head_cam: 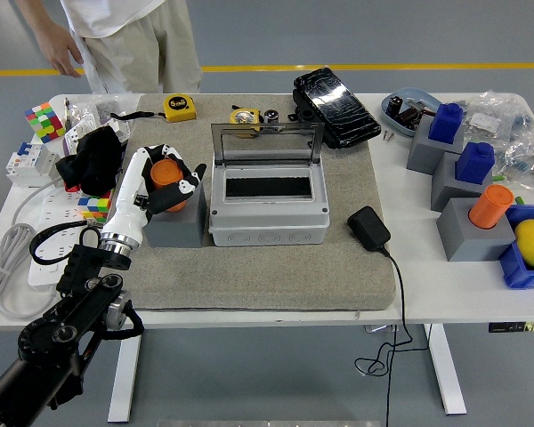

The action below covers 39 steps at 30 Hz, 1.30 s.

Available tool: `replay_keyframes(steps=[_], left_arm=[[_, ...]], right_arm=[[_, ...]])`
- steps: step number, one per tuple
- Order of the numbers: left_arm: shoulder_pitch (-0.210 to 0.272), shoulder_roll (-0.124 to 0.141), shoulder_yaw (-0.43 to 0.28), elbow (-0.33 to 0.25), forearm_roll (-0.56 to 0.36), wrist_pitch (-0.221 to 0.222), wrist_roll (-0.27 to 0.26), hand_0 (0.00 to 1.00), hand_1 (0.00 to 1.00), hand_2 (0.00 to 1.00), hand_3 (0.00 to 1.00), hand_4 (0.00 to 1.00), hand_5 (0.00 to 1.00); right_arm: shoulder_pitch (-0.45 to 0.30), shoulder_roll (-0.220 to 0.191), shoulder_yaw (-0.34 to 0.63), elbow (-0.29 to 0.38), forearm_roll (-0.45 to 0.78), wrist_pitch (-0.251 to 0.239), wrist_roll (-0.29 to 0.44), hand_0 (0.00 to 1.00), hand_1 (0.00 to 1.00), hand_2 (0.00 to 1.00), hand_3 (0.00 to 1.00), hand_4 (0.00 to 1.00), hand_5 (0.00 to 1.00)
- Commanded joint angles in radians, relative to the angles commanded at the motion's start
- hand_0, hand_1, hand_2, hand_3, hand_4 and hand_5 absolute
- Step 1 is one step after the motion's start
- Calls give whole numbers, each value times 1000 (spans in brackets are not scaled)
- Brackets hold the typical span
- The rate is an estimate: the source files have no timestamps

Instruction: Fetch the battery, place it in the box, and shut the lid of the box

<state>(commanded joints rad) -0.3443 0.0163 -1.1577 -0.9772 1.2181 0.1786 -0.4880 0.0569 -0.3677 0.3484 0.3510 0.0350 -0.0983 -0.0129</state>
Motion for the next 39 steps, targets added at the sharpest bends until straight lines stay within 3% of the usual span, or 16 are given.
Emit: replay_keyframes(steps=[4,7,11,15,24,25,29,30,31,36,37,39], left_arm=[[1,13,17,-70,49,5,39,166,105,168,238,530,2],[-14,34,59,-146,113,0,110,166,107,172,248,571,2],[-51,59,144,-233,222,-6,205,166,107,172,248,571,2],[-113,62,240,-274,318,3,298,168,112,177,252,578,2],[-250,21,383,-206,525,27,445,186,123,180,238,623,2],[-265,14,395,-192,537,28,463,194,129,190,247,786,2],[-319,-16,430,-142,568,22,531,194,129,190,247,786,2],[-331,-16,438,-129,576,19,546,194,129,190,247,786,2],[-344,-16,448,-116,585,18,559,201,140,203,278,940,2],[-384,-16,490,-60,597,13,596,201,140,203,278,940,2],[-390,-16,498,-48,599,13,599,203,151,212,344,972,16],[-403,-16,513,-25,613,11,607,203,151,212,344,972,16]], right_arm=[[-1,0,-1,0,0,0,1,567,603,600,550,940,485],[0,-1,-1,0,0,0,2,567,602,600,550,940,484],[2,-2,2,0,-1,-1,3,567,602,600,550,940,484],[5,-3,-2,0,1,-1,4,566,602,600,550,941,484],[10,-7,-15,1,5,-2,5,566,602,600,550,941,484],[9,-8,-18,1,6,-2,4,567,602,599,550,941,484],[8,-9,-30,1,9,-2,4,567,602,599,550,941,484],[9,-9,-32,1,10,-2,3,567,602,599,550,941,484],[9,-9,-34,1,10,-1,3,568,602,599,549,940,484],[9,-9,-35,2,9,-2,4,568,602,599,549,940,484],[9,-9,-35,2,9,-3,5,568,602,598,550,940,483],[8,-8,-35,3,7,-3,5,568,602,598,550,940,483]])
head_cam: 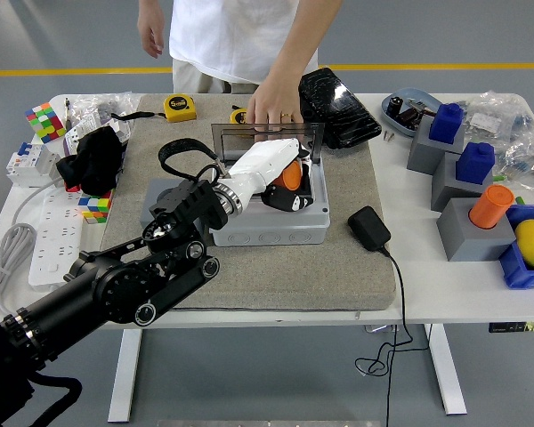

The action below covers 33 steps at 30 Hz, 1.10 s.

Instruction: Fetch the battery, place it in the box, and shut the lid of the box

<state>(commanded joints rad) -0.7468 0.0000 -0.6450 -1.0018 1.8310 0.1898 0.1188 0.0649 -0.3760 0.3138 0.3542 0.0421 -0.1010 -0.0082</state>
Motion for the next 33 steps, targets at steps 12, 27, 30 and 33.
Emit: replay_keyframes(steps=[12,27,30,33], left_arm=[[-21,0,19,71,-46,6,-22,274,415,489,600,998,295],[-16,0,9,58,-99,34,-88,431,634,660,741,998,353],[-13,0,3,41,-109,33,-94,496,642,657,748,998,371],[-1,0,-6,7,-115,29,-93,496,642,657,748,998,371]], right_arm=[[-13,2,6,3,-8,0,0,567,602,598,549,939,482],[-14,6,21,4,-12,-1,2,568,602,596,548,938,482],[-14,7,22,4,-13,-1,2,568,602,596,548,938,482],[-15,8,27,5,-15,-1,3,568,602,596,548,938,482]])
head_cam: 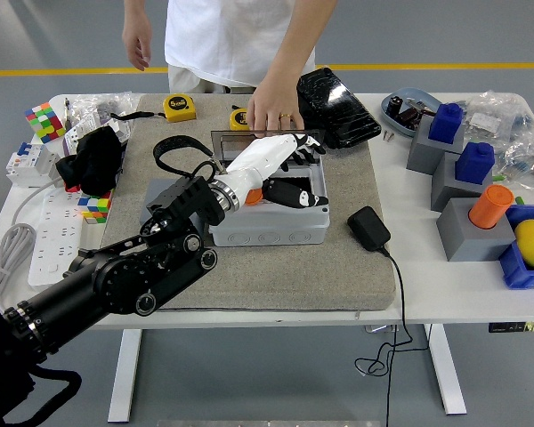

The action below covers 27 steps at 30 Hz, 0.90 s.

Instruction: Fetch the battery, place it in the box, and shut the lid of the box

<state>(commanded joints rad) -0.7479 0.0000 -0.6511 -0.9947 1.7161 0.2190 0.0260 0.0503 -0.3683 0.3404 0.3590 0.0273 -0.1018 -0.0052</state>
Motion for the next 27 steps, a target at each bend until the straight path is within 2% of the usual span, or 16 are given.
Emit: replay_keyframes(steps=[5,6,7,11,12,13,18,21,25,27], left_arm=[[32,0,-26,-88,0,-6,5,494,640,643,731,998,387],[44,0,-33,-112,4,-6,7,494,640,643,731,998,387],[54,0,-40,-133,4,-7,7,487,632,620,686,998,423],[105,3,-72,-216,11,-3,0,487,632,620,686,998,423],[122,15,-84,-237,17,-3,1,487,632,620,686,998,423],[144,35,-98,-261,22,-3,1,513,628,603,657,998,465],[231,123,-159,-341,37,-1,0,513,628,603,657,998,465],[273,172,-196,-357,41,-3,5,522,632,600,645,998,475],[311,223,-219,-372,39,-3,7,525,628,599,640,998,471],[321,240,-219,-376,37,-3,8,525,628,599,640,998,471]], right_arm=[[1,-1,2,0,-2,0,0,568,602,596,548,937,482],[0,-1,6,0,-3,0,0,568,602,596,548,937,482],[-1,0,9,-1,-3,0,0,568,602,596,548,938,481],[-3,-2,16,-1,-5,1,0,568,602,596,548,938,481],[-3,-3,18,-1,-5,1,0,568,602,596,548,938,481],[-4,-3,20,-1,-6,1,0,568,602,595,548,936,481],[-9,-1,28,-2,-8,2,1,568,602,595,548,936,481],[-8,-2,34,-1,-12,3,2,567,602,595,548,937,480],[-5,-4,43,0,-17,3,3,568,602,593,548,937,479],[-5,-5,44,0,-17,3,4,568,602,593,548,937,479]])
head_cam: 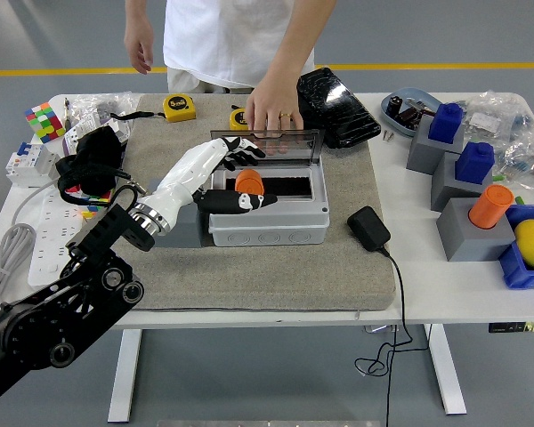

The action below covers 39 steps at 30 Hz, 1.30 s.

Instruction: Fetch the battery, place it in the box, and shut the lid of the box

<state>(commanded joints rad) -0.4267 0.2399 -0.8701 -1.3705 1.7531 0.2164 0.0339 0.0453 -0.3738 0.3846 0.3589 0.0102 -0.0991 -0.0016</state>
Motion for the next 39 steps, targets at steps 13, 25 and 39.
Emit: replay_keyframes(steps=[13,25,39], left_arm=[[37,51,34,-14,1,-13,18,502,613,590,626,998,479],[4,-23,107,-8,-19,-15,18,498,602,587,617,998,494],[-88,-213,145,101,-41,-14,-2,492,599,583,609,998,493]], right_arm=[[0,-1,-1,1,-1,-1,4,567,601,592,548,936,478],[8,-2,-11,4,-4,-4,8,566,600,590,548,935,476],[9,-2,-21,6,-3,-4,8,565,601,590,547,935,476]])
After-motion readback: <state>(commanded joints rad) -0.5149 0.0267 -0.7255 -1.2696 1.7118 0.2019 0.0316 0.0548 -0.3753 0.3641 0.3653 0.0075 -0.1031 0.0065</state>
